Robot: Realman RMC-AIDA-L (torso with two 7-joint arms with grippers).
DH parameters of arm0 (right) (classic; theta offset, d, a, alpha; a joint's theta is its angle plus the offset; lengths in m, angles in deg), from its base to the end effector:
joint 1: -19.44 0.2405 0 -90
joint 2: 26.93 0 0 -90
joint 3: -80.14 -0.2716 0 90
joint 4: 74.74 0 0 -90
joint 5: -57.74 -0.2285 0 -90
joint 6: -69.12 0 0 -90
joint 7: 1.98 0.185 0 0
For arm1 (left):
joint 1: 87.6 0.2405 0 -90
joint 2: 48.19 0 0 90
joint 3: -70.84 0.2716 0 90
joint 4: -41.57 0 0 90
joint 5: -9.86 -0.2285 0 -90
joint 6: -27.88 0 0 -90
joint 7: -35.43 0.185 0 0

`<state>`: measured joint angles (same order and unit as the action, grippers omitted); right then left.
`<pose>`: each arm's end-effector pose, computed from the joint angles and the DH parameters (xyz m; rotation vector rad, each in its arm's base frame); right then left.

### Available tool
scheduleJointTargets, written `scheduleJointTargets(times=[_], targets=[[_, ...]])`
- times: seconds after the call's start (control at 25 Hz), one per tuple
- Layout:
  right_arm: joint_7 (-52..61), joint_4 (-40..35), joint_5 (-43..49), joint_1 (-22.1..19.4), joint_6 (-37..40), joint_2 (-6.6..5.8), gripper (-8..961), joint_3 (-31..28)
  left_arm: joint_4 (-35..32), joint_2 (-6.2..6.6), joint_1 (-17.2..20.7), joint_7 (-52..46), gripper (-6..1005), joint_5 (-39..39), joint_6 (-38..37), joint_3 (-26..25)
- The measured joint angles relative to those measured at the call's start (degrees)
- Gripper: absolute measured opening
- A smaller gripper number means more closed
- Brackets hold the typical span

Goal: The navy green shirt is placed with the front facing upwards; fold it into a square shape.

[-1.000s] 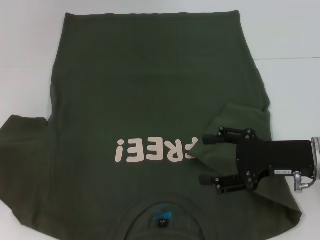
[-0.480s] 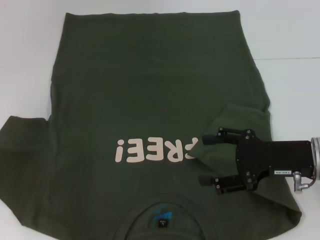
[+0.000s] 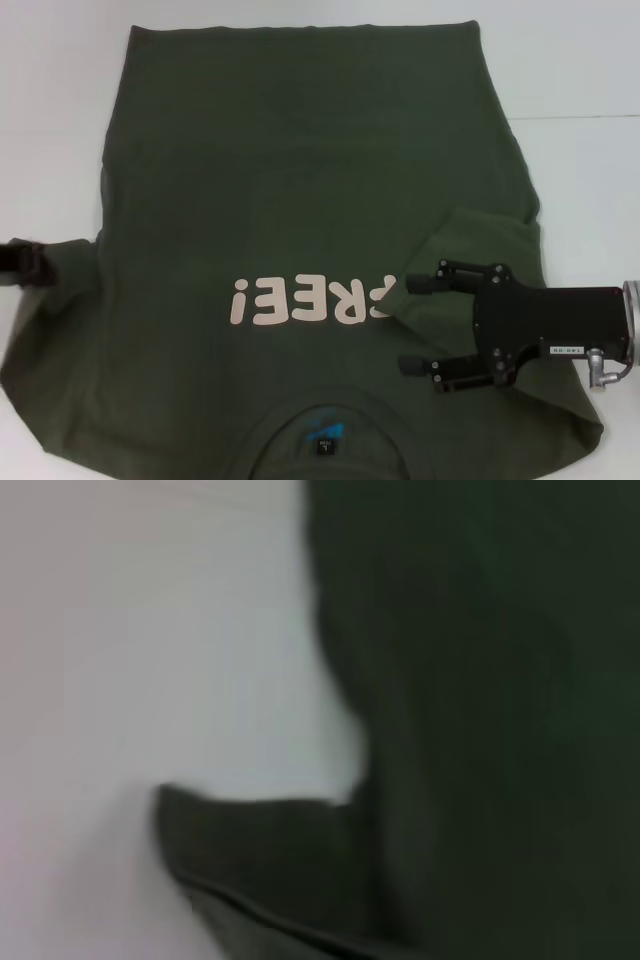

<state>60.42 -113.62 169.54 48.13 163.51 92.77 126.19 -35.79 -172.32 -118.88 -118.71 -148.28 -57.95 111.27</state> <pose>0.2526 0.3404 -0.0562 -2.8588 0.1447 0.7077 -0.3049 0.3971 0.0529 -1.9115 -1.6030 -0.0055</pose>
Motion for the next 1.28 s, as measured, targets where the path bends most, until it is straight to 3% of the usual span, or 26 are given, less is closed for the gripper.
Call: scheduleJointTargets(times=[0.28, 0.68, 1.28], targets=[[-0.07, 0.29, 0.00, -0.21, 0.00, 0.00, 841, 0.00, 5.34, 0.06, -1.86, 0.44, 42, 8.27, 2.55, 0.50], [-0.17, 0.29, 0.00, -0.40, 0.02, 0.00, 838, 0.03, 14.47, 0.19, -2.60, 1.81, 43, 16.21, 9.45, 5.48], [-1.06, 0.30, 0.00, -0.57, 0.44, 0.00, 833, 0.00, 21.31, 0.14, -4.05, 4.08, 50, 17.00, 11.35, 6.05]])
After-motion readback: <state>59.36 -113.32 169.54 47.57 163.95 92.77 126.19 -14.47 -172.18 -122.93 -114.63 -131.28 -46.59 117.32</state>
